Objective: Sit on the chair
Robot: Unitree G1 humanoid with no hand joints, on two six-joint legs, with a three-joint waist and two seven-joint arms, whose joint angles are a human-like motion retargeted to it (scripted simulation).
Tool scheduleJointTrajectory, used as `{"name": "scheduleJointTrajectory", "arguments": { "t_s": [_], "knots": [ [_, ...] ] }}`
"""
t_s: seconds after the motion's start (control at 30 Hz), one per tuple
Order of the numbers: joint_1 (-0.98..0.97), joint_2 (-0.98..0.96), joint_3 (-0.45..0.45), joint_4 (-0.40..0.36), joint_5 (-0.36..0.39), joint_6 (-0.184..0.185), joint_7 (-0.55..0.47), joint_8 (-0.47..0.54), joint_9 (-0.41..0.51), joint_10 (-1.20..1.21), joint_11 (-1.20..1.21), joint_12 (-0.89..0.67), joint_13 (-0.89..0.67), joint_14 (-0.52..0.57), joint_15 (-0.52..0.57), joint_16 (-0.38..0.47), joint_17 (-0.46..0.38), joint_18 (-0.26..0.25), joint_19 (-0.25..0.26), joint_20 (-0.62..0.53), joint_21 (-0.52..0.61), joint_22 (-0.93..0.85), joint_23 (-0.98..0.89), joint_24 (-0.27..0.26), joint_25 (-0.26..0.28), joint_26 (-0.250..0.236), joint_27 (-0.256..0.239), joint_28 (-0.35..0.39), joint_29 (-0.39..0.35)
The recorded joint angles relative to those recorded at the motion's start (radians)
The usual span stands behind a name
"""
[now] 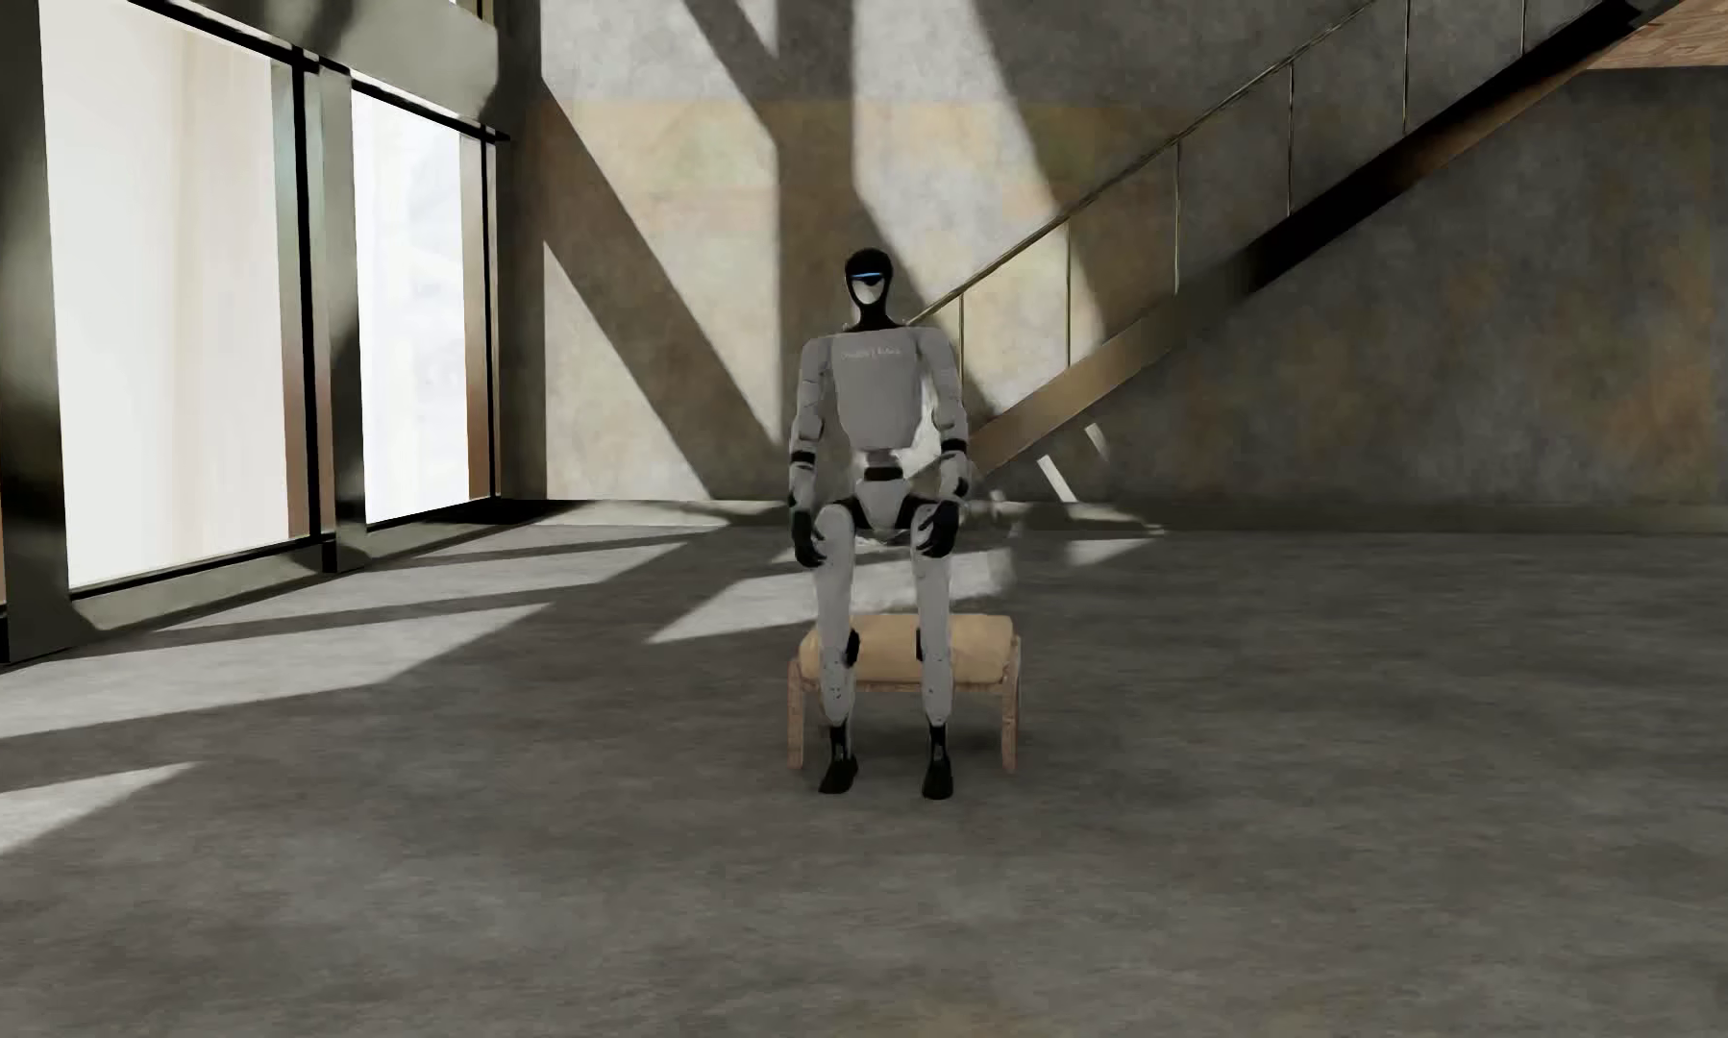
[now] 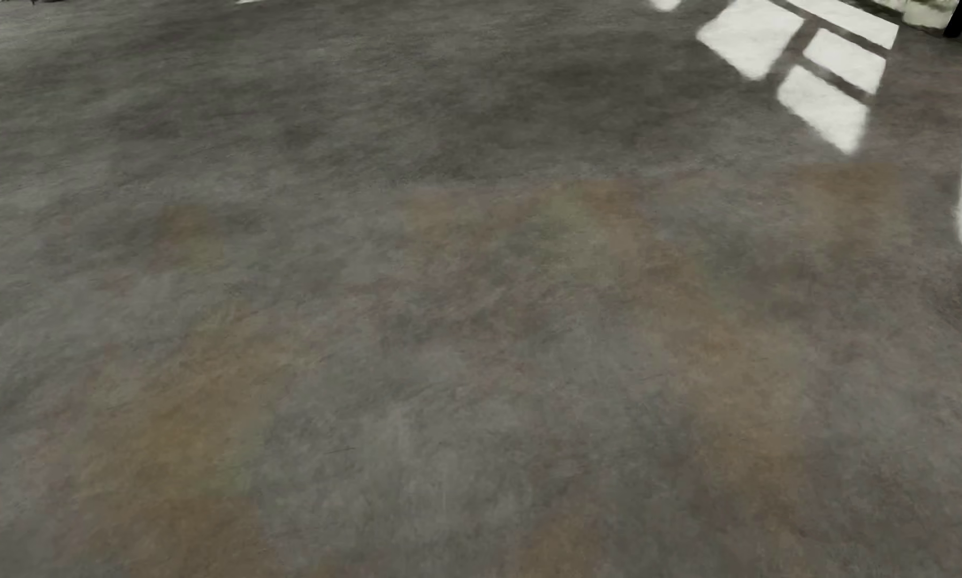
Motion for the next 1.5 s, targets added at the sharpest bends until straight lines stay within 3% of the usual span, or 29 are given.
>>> {"name": "scheduleJointTrajectory", "arguments": {
  "t_s": [0.03,0.07,0.1,0.17,0.23,0.3,0.37,0.57,0.73,0.83,0.93,1.03,1.1,1.17,1.2,1.27,1.4,1.5],
  "knots": [
    [-0.001,-0.002,-0.003,-0.001,0.001,0.002,0.002,0.001,0.004,0.001,0.001,-0.008,-0.017,-0.001,0.003,0.0,-0.03,0.003,-0.003,-0.008,0.013,-0.016,-0.009,0.026,0.025,-0.008,0.022,0.01,-0.007],
    [0.004,-0.001,-0.004,0.0,-0.002,0.002,0.006,-0.003,0.004,0.0,0.004,-0.019,-0.021,-0.003,0.002,0.028,-0.07,0.002,0.002,-0.013,0.027,-0.021,-0.037,0.011,0.014,0.004,0.033,0.02,0.009],
    [0.0,-0.003,-0.003,0.002,-0.005,0.0,0.008,-0.005,0.001,0.001,0.003,-0.033,-0.026,-0.001,0.002,0.061,-0.112,-0.004,0.007,-0.015,0.038,-0.024,-0.06,0.007,-0.022,-0.006,0.009,-0.011,0.038],
    [0.003,0.004,-0.003,0.0,-0.003,-0.003,0.013,-0.012,0.002,0.003,0.001,-0.052,-0.032,-0.002,0.001,0.123,-0.176,-0.003,0.002,-0.033,0.03,-0.036,-0.07,0.059,-0.074,-0.032,-0.019,-0.056,0.063],
    [0.007,0.009,-0.002,-0.001,-0.003,-0.002,0.012,-0.013,0.0,0.002,0.001,-0.063,-0.037,-0.002,-0.001,0.149,-0.198,0.0,0.004,-0.019,0.013,0.026,-0.002,0.065,-0.049,-0.049,-0.001,0.008,0.014],
    [0.015,0.016,-0.002,-0.002,-0.006,0.0,0.014,-0.021,-0.003,-0.002,0.0,-0.068,-0.038,-0.003,-0.004,0.145,-0.196,-0.001,0.008,0.014,-0.011,0.131,0.076,0.018,-0.005,-0.036,0.026,0.119,-0.06],
    [0.011,0.021,-0.003,-0.004,-0.006,0.0,0.013,-0.025,-0.008,0.006,0.0,-0.065,-0.03,-0.004,-0.007,0.138,-0.19,0.001,0.006,0.036,-0.025,0.196,0.112,-0.03,0.003,-0.018,0.037,0.187,-0.097],
    [0.015,0.02,-0.002,-0.002,-0.005,0.002,0.012,-0.022,-0.012,-0.003,0.0,-0.01,0.009,-0.001,-0.008,0.119,-0.142,-0.003,0.005,0.019,-0.015,0.106,0.036,0.024,-0.038,-0.046,0.007,0.106,-0.046],
    [-0.001,0.016,0.0,0.001,0.0,0.002,0.009,-0.018,0.019,0.019,0.0,-0.017,-0.012,0.003,0.003,0.062,-0.064,-0.001,-0.003,-0.005,0.037,0.069,-0.001,-0.002,-0.029,-0.02,0.02,0.069,-0.007],
    [-0.029,0.002,0.0,0.004,0.007,0.001,0.004,-0.018,0.067,0.067,0.025,-0.053,-0.053,0.002,0.007,0.059,-0.07,0.003,-0.012,-0.041,0.069,0.021,-0.042,-0.022,-0.02,0.004,0.026,0.025,0.035],
    [-0.102,-0.067,0.007,0.008,0.008,0.0,-0.002,-0.002,0.124,0.16,0.112,-0.116,-0.126,-0.008,-0.003,0.067,-0.103,0.01,-0.022,-0.103,0.139,-0.039,-0.096,0.004,-0.049,0.017,0.011,0.006,0.117],
    [-0.24,-0.163,0.009,0.029,0.004,0.0,-0.016,0.017,0.212,0.328,0.216,-0.211,-0.213,-0.035,-0.014,0.093,-0.129,-0.007,-0.016,-0.187,0.212,-0.106,-0.161,0.03,-0.081,0.006,-0.003,0.001,0.144],
    [-0.341,-0.262,0.01,0.047,-0.005,-0.002,-0.017,0.028,0.284,0.418,0.305,-0.283,-0.289,-0.047,-0.021,0.12,-0.148,-0.022,0.002,-0.228,0.275,-0.154,-0.214,0.026,-0.093,0.0,-0.013,0.013,0.152],
    [-0.425,-0.347,0.009,0.058,-0.017,-0.005,-0.02,0.035,0.367,0.483,0.38,-0.351,-0.37,-0.05,-0.051,0.142,-0.164,-0.038,0.009,-0.276,0.373,-0.194,-0.259,0.021,-0.115,-0.004,-0.02,0.071,0.117],
    [-0.478,-0.393,0.01,0.053,-0.028,-0.015,-0.034,0.063,0.42,0.527,0.43,-0.387,-0.434,-0.062,-0.109,0.15,-0.179,-0.04,0.008,-0.299,0.363,-0.198,-0.262,0.031,-0.111,-0.085,-0.102,0.066,0.164],
    [-0.577,-0.482,0.009,0.068,-0.052,-0.017,-0.039,0.068,0.496,0.607,0.514,-0.459,-0.524,-0.07,-0.15,0.178,-0.188,-0.065,0.018,-0.357,0.455,-0.237,-0.28,0.039,-0.138,-0.103,-0.118,0.082,0.142],
    [-0.814,-0.711,0.02,0.107,-0.114,-0.038,-0.061,0.084,0.651,0.848,0.741,-0.62,-0.713,-0.124,-0.128,0.289,-0.204,-0.117,0.118,-0.473,0.619,-0.413,-0.305,0.083,-0.191,-0.165,-0.148,0.054,0.066],
    [-1.006,-0.883,0.025,0.142,-0.146,-0.041,-0.089,0.122,0.744,1.057,0.937,-0.71,-0.857,-0.176,-0.186,0.418,-0.283,-0.164,0.162,-0.518,0.735,-0.624,-0.43,0.071,-0.206,-0.245,-0.199,0.137,-0.036]
  ]
}}
